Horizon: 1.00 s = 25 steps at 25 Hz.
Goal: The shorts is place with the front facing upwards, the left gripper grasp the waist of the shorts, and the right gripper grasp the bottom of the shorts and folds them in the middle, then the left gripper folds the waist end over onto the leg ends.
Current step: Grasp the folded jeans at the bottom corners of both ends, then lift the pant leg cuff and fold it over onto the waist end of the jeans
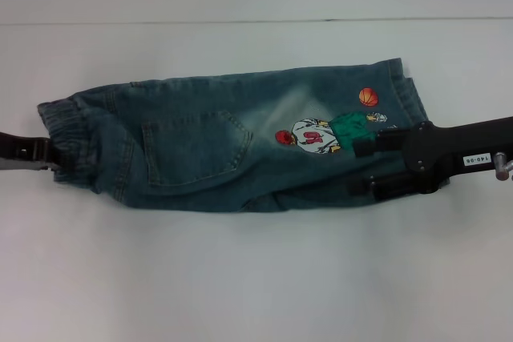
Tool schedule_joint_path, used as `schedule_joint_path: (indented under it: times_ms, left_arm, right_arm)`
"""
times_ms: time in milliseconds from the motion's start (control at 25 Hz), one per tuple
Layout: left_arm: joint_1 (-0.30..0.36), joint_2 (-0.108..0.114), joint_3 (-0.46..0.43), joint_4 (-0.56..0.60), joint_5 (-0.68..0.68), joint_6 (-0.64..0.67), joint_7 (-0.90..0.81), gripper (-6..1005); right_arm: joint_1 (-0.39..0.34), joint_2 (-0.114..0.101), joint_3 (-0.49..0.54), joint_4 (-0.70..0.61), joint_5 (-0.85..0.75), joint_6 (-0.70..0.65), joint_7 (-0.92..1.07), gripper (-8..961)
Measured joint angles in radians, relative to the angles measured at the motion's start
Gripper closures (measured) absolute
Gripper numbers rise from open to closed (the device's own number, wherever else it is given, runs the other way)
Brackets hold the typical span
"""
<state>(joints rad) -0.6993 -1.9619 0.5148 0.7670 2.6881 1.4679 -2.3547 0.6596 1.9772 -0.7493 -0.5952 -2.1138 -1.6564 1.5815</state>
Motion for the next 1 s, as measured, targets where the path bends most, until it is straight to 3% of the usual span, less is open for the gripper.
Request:
schedule_joint_path:
  times_ms: [200, 520, 840, 1000]
  left_arm:
    - [-0.006, 0.004, -0.001, 0.002, -0.001, 0.013, 0.001, 942]
    - [-0.009, 0.008, -0.001, 0.071, -0.078, 0.132, 0.012, 961]
    - [-0.024, 0.014, -0.001, 0.095, -0.104, 0.182, 0.012, 960]
    - [-0.047, 0.024, -0.001, 0.095, -0.11, 0.211, 0.012, 960]
  right_arm:
    - [0.0, 0.0, -0.001, 0.0, 0.0, 0.005, 0.0, 70]
    - [0.0, 0.009, -0.013, 0.0, 0.0, 0.025, -0.005, 71]
    - [-0.002, 0.029, -0.019, 0.0, 0.004, 0.08, -0.015, 508]
    - [-0.013, 0.062, 0.017, 0.003, 0.039, 0.174, -0.02, 678]
